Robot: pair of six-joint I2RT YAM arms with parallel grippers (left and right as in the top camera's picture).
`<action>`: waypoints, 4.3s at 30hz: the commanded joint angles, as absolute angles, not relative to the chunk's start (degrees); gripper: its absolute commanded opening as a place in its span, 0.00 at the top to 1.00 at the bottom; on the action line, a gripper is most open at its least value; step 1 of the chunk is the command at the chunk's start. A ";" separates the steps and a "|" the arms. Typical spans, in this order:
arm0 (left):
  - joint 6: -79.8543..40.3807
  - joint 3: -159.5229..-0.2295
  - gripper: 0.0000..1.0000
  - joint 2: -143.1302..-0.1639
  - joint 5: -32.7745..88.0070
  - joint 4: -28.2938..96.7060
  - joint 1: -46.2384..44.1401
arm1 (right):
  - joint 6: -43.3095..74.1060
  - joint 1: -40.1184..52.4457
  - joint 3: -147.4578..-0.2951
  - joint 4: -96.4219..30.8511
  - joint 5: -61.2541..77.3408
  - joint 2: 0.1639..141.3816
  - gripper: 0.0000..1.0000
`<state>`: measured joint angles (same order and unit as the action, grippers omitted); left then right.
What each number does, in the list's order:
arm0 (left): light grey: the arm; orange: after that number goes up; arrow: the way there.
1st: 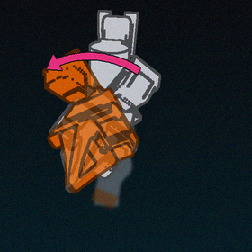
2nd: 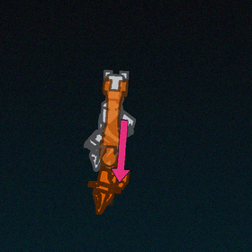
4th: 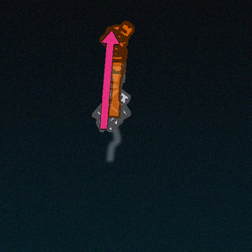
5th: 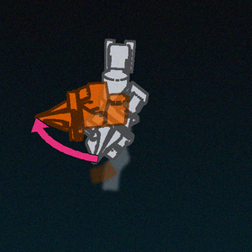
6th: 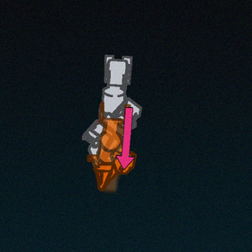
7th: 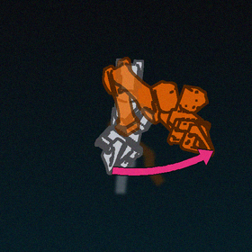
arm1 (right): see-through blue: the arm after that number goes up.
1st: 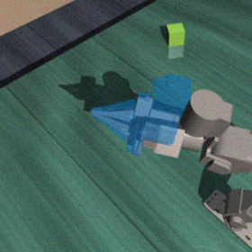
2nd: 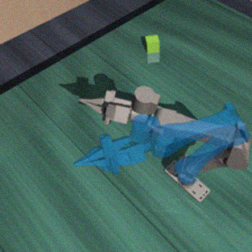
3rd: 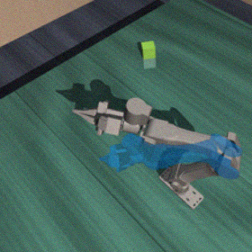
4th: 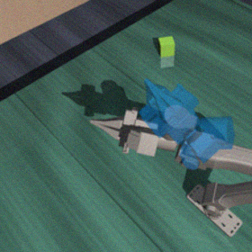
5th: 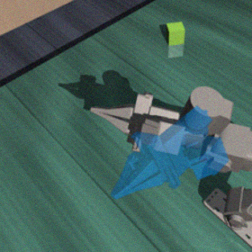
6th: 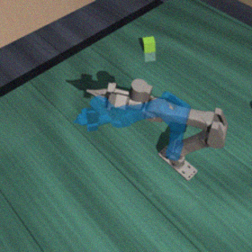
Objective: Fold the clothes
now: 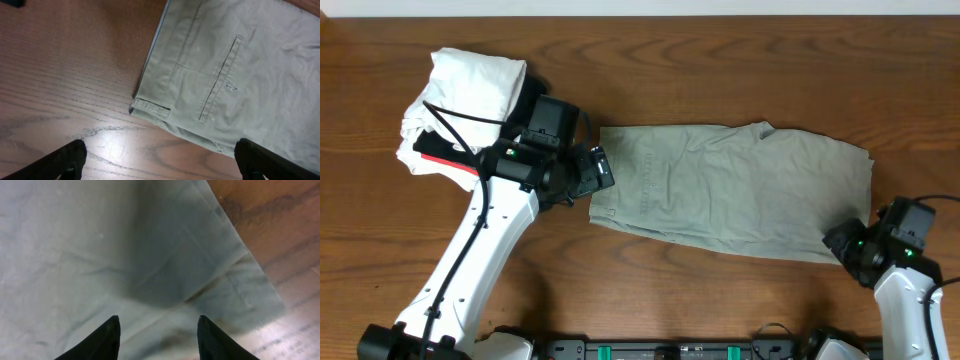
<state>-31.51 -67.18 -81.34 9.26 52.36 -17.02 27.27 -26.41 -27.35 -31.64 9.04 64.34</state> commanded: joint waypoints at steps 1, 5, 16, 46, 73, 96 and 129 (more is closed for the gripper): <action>-31.57 -67.33 0.04 -81.49 9.37 52.38 -16.78 | 30.37 -27.05 -25.04 -28.97 7.66 64.03 0.53; -31.57 -67.33 0.04 -81.49 9.37 52.36 -16.78 | 33.71 -27.05 -22.20 -26.11 5.80 64.03 0.53; -31.55 -67.33 0.04 -81.49 9.37 52.34 -16.78 | 36.82 -27.05 -17.02 -16.03 4.54 64.03 0.59; -31.57 -67.33 0.04 -81.49 9.37 52.25 -16.78 | 37.85 -27.05 -16.82 -10.41 2.66 64.90 0.63; -30.79 -67.35 0.11 -81.49 9.89 53.32 -16.78 | 33.61 -26.98 -16.93 -2.17 18.90 59.51 0.99; -39.88 -55.00 0.31 -81.60 17.34 44.27 -16.84 | 31.11 -26.94 -16.91 -3.64 21.89 55.02 0.99; -43.64 -48.80 0.41 -89.19 9.85 32.27 -16.84 | 29.89 -26.94 -16.91 -4.78 21.37 55.02 0.99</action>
